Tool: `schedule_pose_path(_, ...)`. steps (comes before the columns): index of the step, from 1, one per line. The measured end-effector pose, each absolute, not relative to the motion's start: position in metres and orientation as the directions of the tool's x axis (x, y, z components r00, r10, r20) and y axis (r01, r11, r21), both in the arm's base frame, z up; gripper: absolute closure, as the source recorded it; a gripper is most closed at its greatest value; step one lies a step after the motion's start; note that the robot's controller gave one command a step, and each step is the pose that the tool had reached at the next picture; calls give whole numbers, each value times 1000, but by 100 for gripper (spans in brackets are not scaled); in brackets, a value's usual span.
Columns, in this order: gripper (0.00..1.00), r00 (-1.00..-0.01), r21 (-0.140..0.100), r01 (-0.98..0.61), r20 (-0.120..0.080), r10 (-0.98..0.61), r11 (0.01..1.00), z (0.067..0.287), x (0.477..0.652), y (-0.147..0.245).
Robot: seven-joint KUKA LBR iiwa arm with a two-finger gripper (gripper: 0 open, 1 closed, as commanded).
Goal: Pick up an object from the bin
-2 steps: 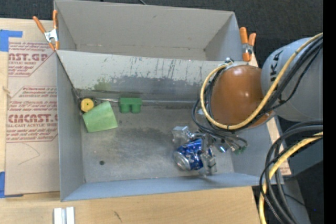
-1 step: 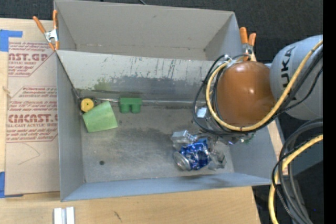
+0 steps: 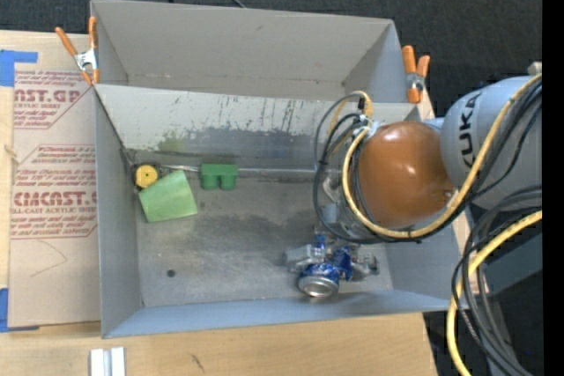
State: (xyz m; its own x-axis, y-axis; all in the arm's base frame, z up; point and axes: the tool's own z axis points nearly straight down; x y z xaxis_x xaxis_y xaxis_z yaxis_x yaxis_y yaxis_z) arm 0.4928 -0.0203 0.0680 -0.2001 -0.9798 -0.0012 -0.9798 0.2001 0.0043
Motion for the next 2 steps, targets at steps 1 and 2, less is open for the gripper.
schedule_pose_path(1, 0, -202, 7, -979, -3, -979, 202, 67, 492, -19)
schedule_pose_path(2, 100, -202, 5, -979, -4, -979, 202, 69, 493, -18)
